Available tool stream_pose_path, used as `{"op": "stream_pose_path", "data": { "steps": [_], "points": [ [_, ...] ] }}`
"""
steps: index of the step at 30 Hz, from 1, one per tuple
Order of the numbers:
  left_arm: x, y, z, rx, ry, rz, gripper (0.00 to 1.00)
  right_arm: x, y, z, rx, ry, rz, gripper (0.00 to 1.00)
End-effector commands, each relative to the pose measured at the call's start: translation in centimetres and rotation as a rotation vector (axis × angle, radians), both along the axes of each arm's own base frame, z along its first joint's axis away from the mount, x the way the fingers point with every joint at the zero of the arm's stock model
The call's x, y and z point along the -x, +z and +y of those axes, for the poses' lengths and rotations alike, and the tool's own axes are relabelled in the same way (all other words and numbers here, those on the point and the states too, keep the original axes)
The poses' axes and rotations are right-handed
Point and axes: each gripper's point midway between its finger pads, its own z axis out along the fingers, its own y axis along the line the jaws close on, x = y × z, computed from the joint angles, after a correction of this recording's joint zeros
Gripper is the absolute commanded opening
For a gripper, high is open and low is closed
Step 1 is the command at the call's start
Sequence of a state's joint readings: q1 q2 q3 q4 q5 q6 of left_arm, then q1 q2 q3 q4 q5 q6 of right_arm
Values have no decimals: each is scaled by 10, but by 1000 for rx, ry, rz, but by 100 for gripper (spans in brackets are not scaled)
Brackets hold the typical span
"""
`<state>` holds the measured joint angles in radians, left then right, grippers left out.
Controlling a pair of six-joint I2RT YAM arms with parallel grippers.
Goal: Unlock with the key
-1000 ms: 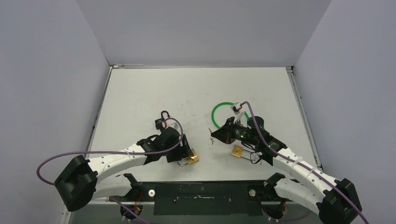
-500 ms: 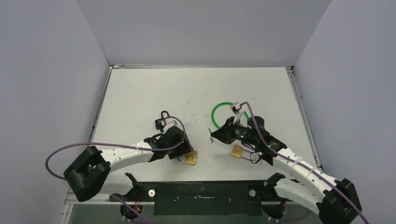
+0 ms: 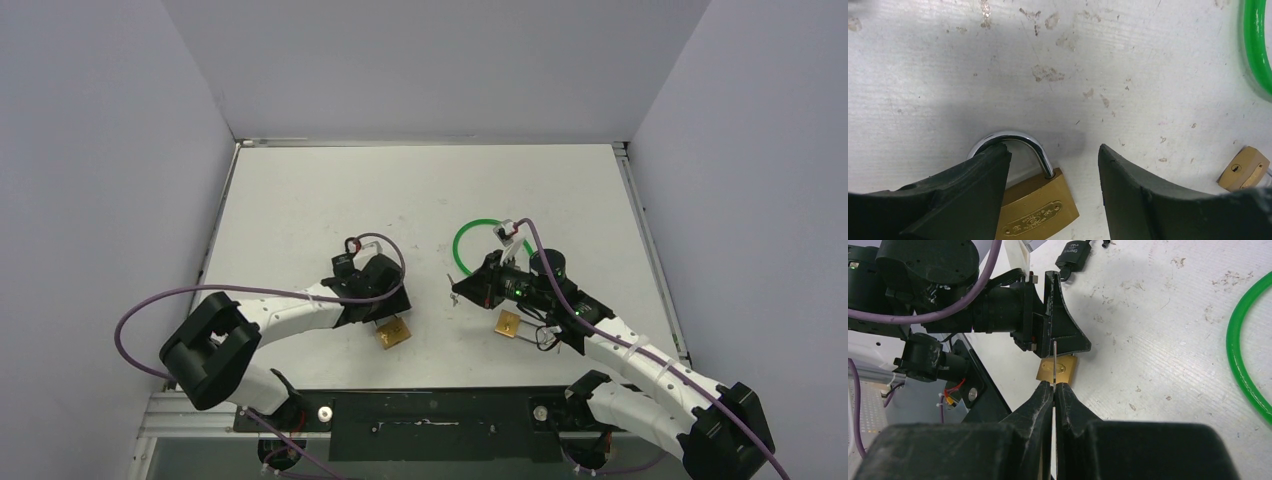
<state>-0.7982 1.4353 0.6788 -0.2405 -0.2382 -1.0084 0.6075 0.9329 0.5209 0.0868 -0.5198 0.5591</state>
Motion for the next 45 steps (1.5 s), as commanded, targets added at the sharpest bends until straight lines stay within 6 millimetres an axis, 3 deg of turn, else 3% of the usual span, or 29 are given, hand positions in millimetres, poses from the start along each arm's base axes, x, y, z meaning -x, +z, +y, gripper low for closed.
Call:
{"op": "stream_pose_path", "data": {
  "steps": [1,10,18,22,24,28,33,41,45],
  "points": [
    [-13,-2,8,-73,-11,-12,63,-6,6,-4,-3,-24,-44,0],
    [-8,24,5,-63,-10,-13,71,2,1,-1,-20,12,-41,0],
    [16,51,16,-20,0,-20,76,23,21,10,-112,134,-116,0],
    [24,51,28,-38,-6,-24,83,23,16,11,-95,131,-105,0],
    [27,51,25,-32,-11,-14,90,23,12,12,-88,127,-96,0],
    [28,55,16,-80,-8,-14,93,22,16,9,-86,106,-120,0],
    [31,43,24,-183,68,19,94,21,13,0,-45,75,-139,0],
    [27,20,4,-177,87,72,97,24,5,-4,-29,69,-133,0],
    [30,3,7,-234,97,116,97,23,4,-7,-22,57,-136,0]
  ]
}}
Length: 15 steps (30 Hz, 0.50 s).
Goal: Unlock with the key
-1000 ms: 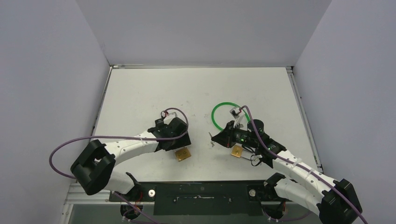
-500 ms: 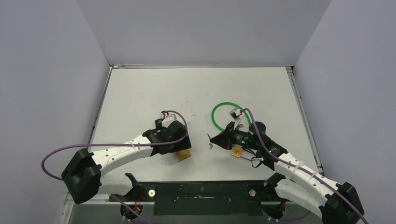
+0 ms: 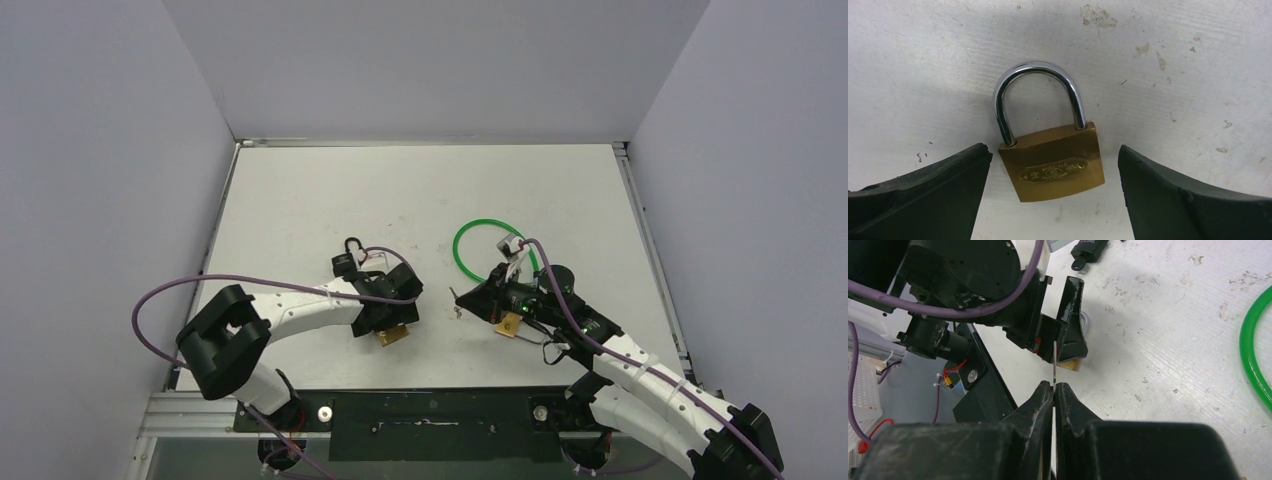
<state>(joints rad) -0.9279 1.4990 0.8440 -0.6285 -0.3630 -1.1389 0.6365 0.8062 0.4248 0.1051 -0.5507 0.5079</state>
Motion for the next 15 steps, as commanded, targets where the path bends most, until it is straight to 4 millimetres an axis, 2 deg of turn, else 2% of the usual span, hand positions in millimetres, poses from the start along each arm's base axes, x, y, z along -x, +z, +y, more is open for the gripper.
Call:
{"op": "stream_pose_path", "data": {
  "steps": [1,10,12,15],
  "points": [
    [-6,-3,-5,-19,63,8,97,-3,8,-2,-10,-18,-58,0],
    [8,-24,6,-134,58,84,75,-6,7,-5,4,-40,-59,0],
    [10,-27,6,-136,55,91,66,-7,7,-5,7,-44,-60,0],
    [9,-26,3,-113,52,81,44,-9,6,-5,13,-47,-56,0]
  ]
}}
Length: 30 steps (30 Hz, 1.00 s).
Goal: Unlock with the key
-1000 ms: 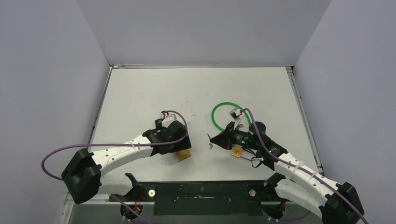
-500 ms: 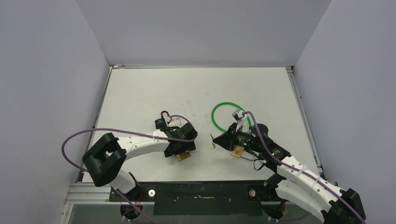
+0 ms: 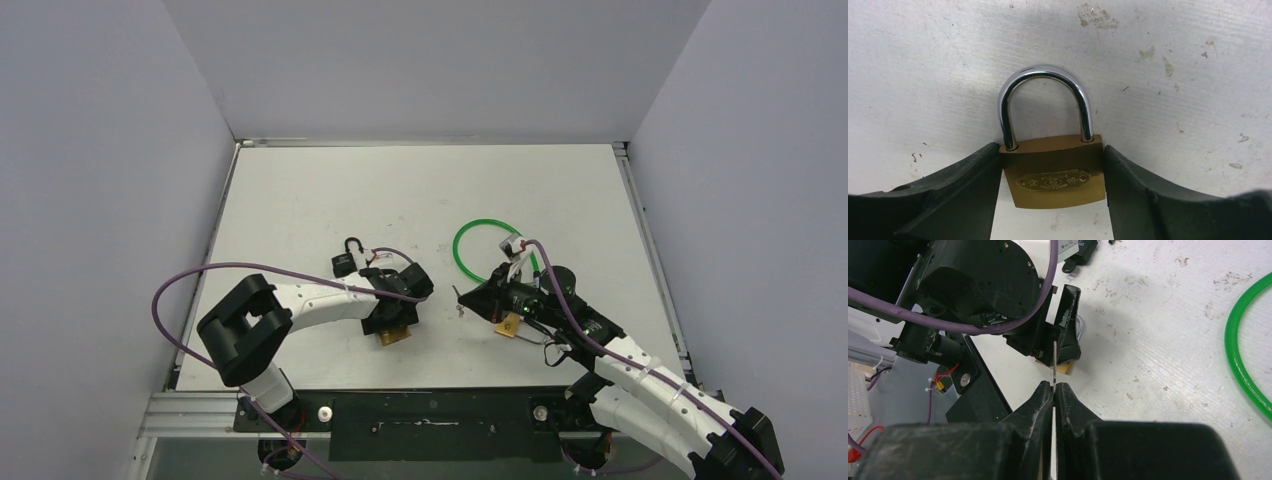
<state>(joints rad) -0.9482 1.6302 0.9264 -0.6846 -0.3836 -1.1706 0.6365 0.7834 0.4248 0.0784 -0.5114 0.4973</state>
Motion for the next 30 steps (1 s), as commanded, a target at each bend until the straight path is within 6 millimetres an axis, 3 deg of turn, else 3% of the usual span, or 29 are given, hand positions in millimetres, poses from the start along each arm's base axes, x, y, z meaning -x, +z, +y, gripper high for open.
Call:
{"op": "stream_pose_path", "data": {
  "steps": [1,4,7,17,24,30],
  "points": [
    [8,-10,6,-17,35,26,38,-6,5,0,1,-13,-39,0],
    [0,-1,-3,30,21,-18,25,-6,5,1,2,-13,-32,0],
    [-10,17,-11,79,5,-76,18,-6,3,2,0,-16,-17,0],
    [-38,77,-34,334,14,-173,17,6,-16,28,-42,49,109,0],
    [-54,102,-32,530,71,-201,15,24,-28,58,-53,134,175,0],
    [-57,120,-39,593,49,-210,14,22,-31,71,-59,138,210,0]
  ]
}}
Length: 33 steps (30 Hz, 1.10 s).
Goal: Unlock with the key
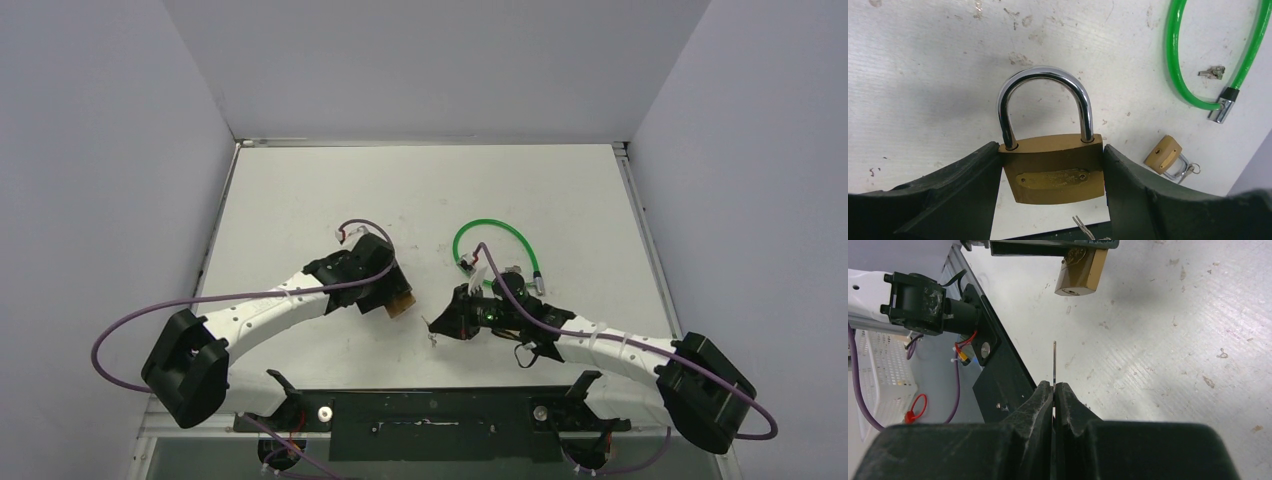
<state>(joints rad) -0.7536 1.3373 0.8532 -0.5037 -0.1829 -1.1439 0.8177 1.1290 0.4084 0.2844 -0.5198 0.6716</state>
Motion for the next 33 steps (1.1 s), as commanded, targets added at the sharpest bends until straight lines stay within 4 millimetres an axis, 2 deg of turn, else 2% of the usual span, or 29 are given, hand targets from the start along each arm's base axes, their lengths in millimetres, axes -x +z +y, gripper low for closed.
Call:
{"op": "stream_pose_path", "data": {
  "steps": [1,15,21,33],
  "points": [
    [-15,46,-29,178,-34,-101,14,-12,30,19,-101,-4,-56,0],
    [-14,48,-38,262,-51,-97,14,-22,15,30,-55,1,-12,0],
    [-11,45,-38,275,-51,-88,14,-25,17,37,-70,9,-7,0],
    [-11,48,-38,287,-47,-94,14,-27,7,42,-57,22,19,0]
  ]
}}
